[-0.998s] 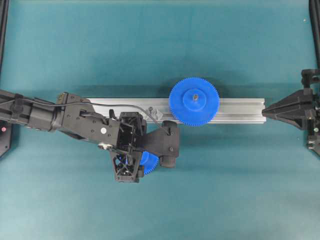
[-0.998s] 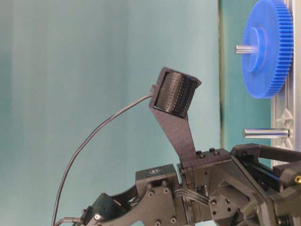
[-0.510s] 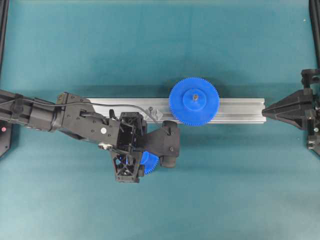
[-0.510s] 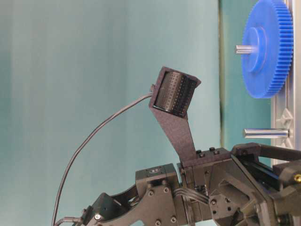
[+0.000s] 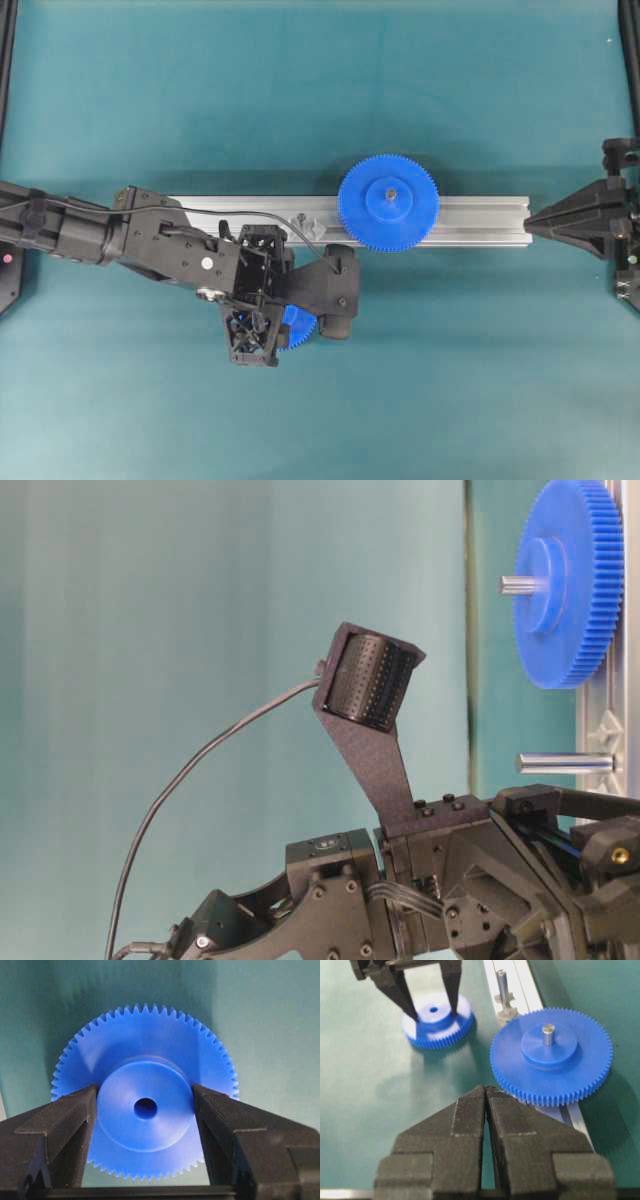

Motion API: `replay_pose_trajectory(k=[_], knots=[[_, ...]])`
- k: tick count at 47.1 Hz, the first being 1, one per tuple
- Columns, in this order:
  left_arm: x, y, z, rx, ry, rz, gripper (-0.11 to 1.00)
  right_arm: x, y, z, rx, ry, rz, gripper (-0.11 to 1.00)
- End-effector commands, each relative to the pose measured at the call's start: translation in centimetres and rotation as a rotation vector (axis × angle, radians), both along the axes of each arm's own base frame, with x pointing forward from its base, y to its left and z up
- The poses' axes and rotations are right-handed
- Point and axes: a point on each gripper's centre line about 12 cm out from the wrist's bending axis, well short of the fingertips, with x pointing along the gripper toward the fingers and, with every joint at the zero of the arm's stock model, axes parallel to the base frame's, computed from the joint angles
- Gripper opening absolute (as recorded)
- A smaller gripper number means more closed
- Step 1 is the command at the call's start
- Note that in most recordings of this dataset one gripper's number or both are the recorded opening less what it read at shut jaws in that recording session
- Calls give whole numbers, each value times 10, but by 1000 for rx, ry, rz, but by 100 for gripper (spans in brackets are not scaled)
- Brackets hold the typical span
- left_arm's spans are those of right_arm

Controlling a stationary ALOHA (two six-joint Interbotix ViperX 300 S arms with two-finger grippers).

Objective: Find the location of the shaft and insert the small gear.
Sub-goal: 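Lift the blue gear off the table with the left gripper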

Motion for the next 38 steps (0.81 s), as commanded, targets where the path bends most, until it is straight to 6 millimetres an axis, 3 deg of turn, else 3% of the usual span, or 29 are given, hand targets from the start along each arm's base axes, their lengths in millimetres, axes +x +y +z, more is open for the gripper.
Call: replay_pose_trajectory(k=[1,11,38], knots=[[1,1,5,2,-10,-2,63,2,0,4,11,-10,-6,5],[1,1,8,6,-16,-11,63,2,0,4,11,-13,-6,5],[6,3,71,17,-22,-33,63,2,0,4,11,-10,-6,5]])
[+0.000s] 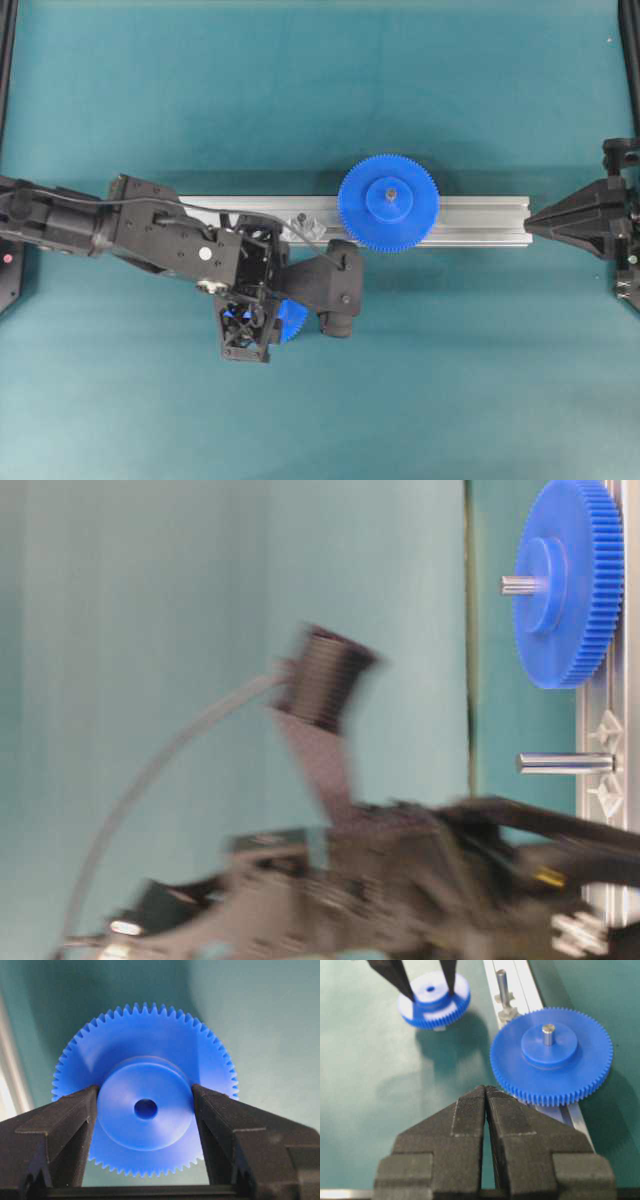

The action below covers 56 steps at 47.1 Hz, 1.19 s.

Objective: Find the location of the shaft and insert the small gear.
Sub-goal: 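Lift the blue gear off the table with the left gripper, then carry the gear over the empty left shaft on the rail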

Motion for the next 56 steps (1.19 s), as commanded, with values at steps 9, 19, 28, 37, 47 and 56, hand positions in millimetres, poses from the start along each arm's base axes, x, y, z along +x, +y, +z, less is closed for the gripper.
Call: replay_pose_trajectory(k=[9,19,28,37,47,56], knots=[[8,4,48,-2,-63,6,63,2,0,4,8,-11,-5,5],[8,12,63,3,-62,19,63,2,0,4,8,-9,-5,5],[8,17,70,15,-41,-2,63,2,0,4,8,-11,-5,5],[11,19,77,22,-55,-32,63,2,0,4,8,-9,-5,5],[14,23,82,25,-67,-33,63,2,0,4,8,-9,-5,5],[15,29,89,34,-69,-44,63,2,0,4,8,-11,-5,5]])
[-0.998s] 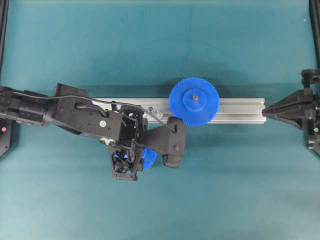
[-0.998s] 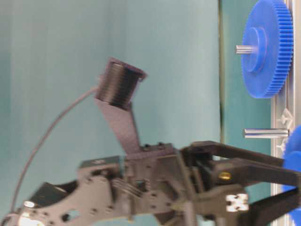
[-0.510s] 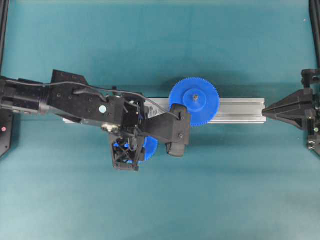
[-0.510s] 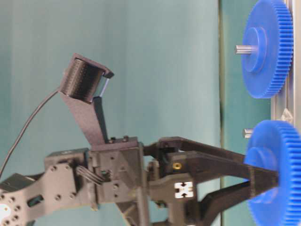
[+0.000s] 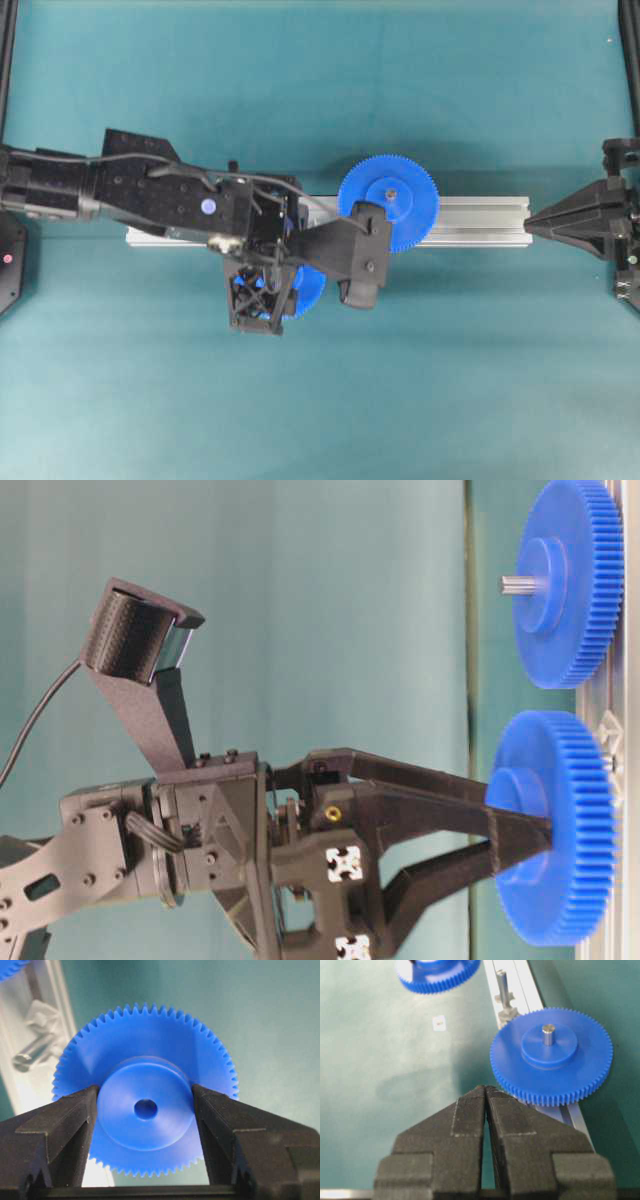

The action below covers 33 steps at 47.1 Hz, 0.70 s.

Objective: Find the location of the shaft and insert the small gear.
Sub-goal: 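Carry the gear over the empty left shaft on the rail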

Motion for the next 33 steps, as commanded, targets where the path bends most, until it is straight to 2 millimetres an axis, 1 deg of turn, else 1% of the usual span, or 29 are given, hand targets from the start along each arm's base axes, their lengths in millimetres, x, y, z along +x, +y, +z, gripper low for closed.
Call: replay_pose_trajectory(k=[1,15,33], knots=[[2,3,29,2,-66,-10,63,2,-1,4,8,-11,-6,5],[8,16,37,19,-73,-28,63,2,-1,3,8,-8,-6,5],[9,37,37,34,-77,-18,63,0,-1,-1,36,0,-16,5]])
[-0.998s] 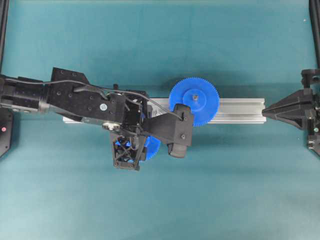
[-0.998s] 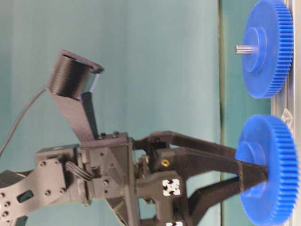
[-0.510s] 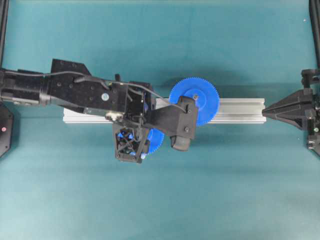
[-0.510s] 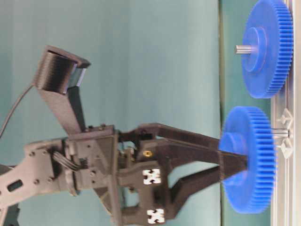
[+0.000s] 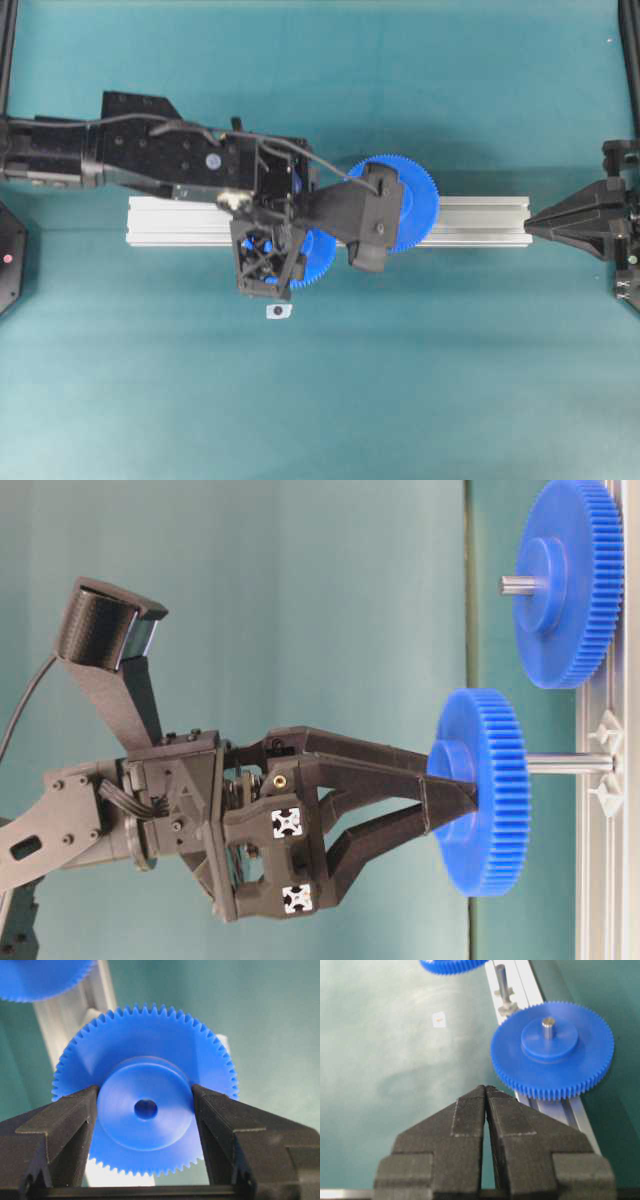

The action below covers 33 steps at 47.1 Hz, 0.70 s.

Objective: Find the location of the shaft and insert the small gear.
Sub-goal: 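Carry the gear over the empty left shaft on the rail, then lower the gear onto the shaft, meshing with the large gear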

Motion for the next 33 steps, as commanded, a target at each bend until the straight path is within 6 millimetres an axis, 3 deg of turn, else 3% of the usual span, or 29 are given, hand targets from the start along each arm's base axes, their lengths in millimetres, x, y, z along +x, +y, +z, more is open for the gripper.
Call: replay_pose_trajectory(k=[1,19,33], knots=[[2,6,21,9,-59,1,63,2,0,3,10,-10,-5,5],[7,23,20,15,-96,30,63,1,-1,1,8,-3,-6,5],[12,25,12,22,-93,10,63,1,-2,0,8,-3,-14,5]])
